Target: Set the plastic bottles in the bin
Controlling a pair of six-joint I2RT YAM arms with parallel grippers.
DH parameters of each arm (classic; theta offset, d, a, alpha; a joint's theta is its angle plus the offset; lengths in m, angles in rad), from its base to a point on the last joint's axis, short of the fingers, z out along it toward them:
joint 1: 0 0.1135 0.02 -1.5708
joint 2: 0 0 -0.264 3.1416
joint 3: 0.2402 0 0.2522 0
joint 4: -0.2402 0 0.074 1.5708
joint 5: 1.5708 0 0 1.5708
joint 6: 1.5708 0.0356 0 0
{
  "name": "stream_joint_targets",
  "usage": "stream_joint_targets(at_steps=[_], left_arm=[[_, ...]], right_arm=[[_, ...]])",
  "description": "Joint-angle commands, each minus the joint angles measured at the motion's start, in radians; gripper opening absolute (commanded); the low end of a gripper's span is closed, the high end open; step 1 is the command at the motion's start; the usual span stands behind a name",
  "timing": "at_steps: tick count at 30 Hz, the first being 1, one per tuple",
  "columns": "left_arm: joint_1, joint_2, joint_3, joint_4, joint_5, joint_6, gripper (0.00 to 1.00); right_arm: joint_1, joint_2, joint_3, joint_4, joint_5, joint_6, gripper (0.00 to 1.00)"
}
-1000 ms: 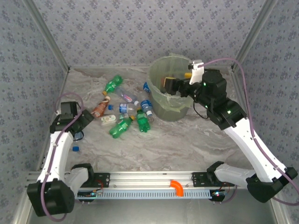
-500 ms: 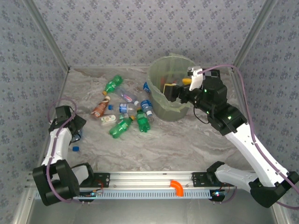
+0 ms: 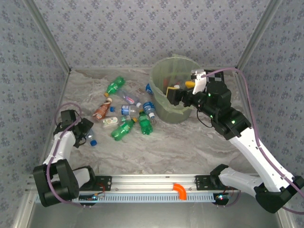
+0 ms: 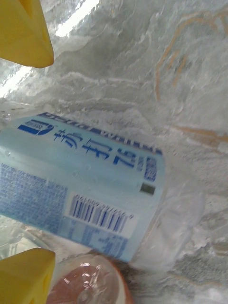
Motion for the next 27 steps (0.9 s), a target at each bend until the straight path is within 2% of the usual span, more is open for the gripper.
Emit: stream_joint_targets(at_steps=[1,6,10,18,24,27], left_arm=[[-0.042,0.005,0.006,-0.005,-0.026,0.004,0.97],[-0.083,0.025,0.002,-0.010,-0.072,0.007,0.94],[-0.083,0.081,0.007,-0.005,-0.069,0.031,0.87],[-0.100,0.184,0.021,0.017,-0.077,0.047,0.83],[-0.109,0.151,0.020,0.005,-0.085,0.047,0.68],[-0.114,0.089,0.032,-0.033,-0.077,0.046,0.68]], right_arm=[[0.006,-0.011,0.001,0.024,-0.005,0.005,1.00],[0.008,0.000,0.018,0.018,-0.022,0.012,1.00],[0.012,-0.001,0.010,0.020,-0.023,0.020,1.00],[0.022,0.022,0.014,0.025,-0.026,0.027,1.00],[0.035,0.023,0.017,0.018,-0.019,0.028,1.00],[0.038,0.025,0.015,0.026,-0.027,0.035,1.00]])
